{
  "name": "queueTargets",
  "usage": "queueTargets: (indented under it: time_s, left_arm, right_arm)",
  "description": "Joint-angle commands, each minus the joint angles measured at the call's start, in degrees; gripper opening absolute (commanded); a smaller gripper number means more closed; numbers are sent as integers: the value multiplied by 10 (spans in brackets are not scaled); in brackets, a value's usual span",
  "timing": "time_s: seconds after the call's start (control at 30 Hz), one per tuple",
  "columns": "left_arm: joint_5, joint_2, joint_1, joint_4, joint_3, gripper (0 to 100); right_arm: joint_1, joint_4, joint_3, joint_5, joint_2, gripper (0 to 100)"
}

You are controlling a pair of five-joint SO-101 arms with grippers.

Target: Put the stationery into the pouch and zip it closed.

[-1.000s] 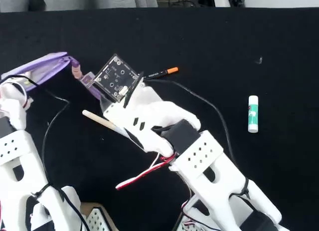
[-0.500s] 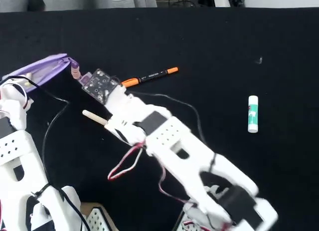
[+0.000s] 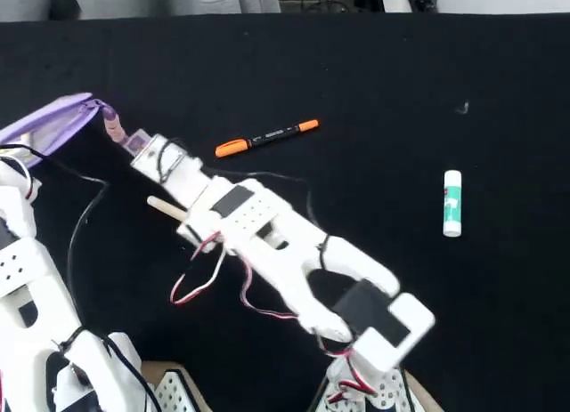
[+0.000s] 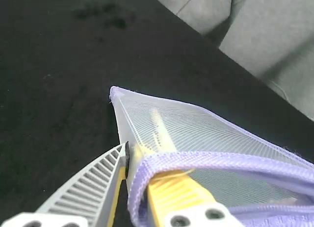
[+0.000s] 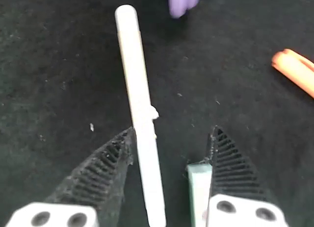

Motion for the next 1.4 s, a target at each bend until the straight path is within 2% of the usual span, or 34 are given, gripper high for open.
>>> queueTargets:
  time_s: [0.0,0.13,0.5,0.7,0.77,0.97,1.13,1.37]
  left_arm:
    - [11,-5,-8,-16,-12,28]
    - [11,-5,-16,-16,-12,28]
    - [12,-5,-22,-16,-11,28]
    - [12,-5,-21,-16,-9,28]
    - [12,-5,-20,-15,-9,28]
    - [12,-5,-16,-12,-12,28]
    - [12,-12,22,-7,-13,28]
    - [12,-12,68,90,-88,28]
  right_arm:
    - [-11,-9,-68,-3,38,230]
    - [-10,3,-117,-1,98,230]
    - [-9,157,-321,-1,242,224]
    - [-3,230,-419,-1,300,25]
    - [5,249,-439,-3,310,17]
    - [39,291,-479,-5,302,11]
    - [62,293,-474,-5,269,11]
    - [69,338,-473,-5,213,11]
